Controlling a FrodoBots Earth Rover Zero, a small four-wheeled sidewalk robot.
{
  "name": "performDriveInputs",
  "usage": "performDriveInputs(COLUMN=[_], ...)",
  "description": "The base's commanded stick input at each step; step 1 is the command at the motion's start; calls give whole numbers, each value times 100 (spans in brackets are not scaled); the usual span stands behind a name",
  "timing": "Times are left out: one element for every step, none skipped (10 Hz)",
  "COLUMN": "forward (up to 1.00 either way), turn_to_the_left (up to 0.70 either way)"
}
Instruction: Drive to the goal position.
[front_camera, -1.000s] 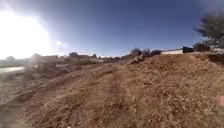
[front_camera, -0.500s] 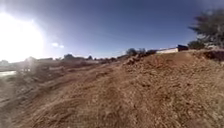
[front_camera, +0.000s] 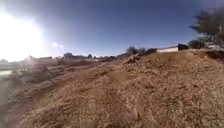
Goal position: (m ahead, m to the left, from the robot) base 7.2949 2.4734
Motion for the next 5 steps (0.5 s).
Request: performDriveInputs(forward=[50, 50, 50, 50, 50], turn_to_the_left=[0, 0, 0, 0, 0])
